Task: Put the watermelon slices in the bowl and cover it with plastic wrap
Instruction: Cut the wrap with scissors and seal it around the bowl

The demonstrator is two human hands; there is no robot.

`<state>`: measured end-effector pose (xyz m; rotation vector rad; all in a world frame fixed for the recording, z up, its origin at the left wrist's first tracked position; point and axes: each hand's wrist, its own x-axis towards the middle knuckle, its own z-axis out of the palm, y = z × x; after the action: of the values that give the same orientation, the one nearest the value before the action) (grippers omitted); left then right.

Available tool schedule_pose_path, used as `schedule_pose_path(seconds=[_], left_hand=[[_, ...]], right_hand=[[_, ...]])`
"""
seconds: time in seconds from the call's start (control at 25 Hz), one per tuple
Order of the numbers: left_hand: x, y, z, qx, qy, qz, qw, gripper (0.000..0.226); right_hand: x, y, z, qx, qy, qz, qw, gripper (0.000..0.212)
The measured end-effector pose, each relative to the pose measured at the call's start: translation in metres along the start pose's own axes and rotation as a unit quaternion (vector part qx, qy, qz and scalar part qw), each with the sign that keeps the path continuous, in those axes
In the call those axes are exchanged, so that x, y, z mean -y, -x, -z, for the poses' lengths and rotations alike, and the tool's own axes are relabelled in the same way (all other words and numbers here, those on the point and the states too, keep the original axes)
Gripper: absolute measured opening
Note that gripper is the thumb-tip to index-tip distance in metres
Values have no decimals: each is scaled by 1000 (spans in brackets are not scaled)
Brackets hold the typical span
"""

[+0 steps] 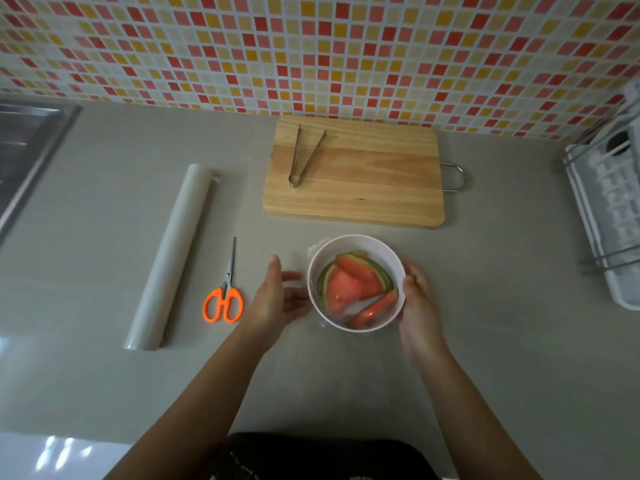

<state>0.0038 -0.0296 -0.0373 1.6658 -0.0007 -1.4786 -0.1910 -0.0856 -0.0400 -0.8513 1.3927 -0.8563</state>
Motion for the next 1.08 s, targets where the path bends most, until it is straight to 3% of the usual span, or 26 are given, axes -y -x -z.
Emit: schedule_pose_path(seconds=[0.08,0.16,0.24,0.32,0.36,0.44,0.52,0.6,0.68,0.76,0.84,0.92,1.0,1.08], left_hand=[[-14,-10,-11,31,62,-12,998,59],[-31,-19,-23,52,98,-29,993,57],[-44,-24,-29,59,70,-62,994,56],[-53,-28,-27,48,-83,-101,990,56],[-55,-30,-25,46,-177,-117,976,58],[-59,-30,-24,50,-297,-125,945,62],[-62,-27,-30,65,-295,-118,946,59],[-67,-25,-37,85,-239,-95,963,48],[-71,-25,-41,101,-208,-74,970,32],[-75,-25,-40,108,-206,-37,972,35],[-80,-25,-40,106,-203,2,973,40],[-83,-27,-40,104,-209,20,972,31],[-82,-30,-38,71,-261,-12,963,18],[-76,-34,-34,35,-305,-65,950,23]], right_hand=[[-11,26,-6,-9,-138,-36,990,30],[-16,41,-11,3,-183,-79,980,32],[-15,36,-6,-58,-65,-49,995,33],[1,17,5,-157,84,44,983,29],[13,4,10,-153,143,91,974,28],[38,-29,10,-32,257,73,963,35],[55,-58,-5,125,324,-30,937,56],[60,-75,-24,189,309,-83,928,52],[61,-84,-37,174,270,-80,944,33],[62,-88,-44,155,204,-107,961,21],[61,-89,-48,151,140,-148,967,23],[56,-91,-50,139,136,-127,973,30],[53,-91,-49,139,119,-96,978,33],[53,-90,-47,154,102,-81,979,35]])
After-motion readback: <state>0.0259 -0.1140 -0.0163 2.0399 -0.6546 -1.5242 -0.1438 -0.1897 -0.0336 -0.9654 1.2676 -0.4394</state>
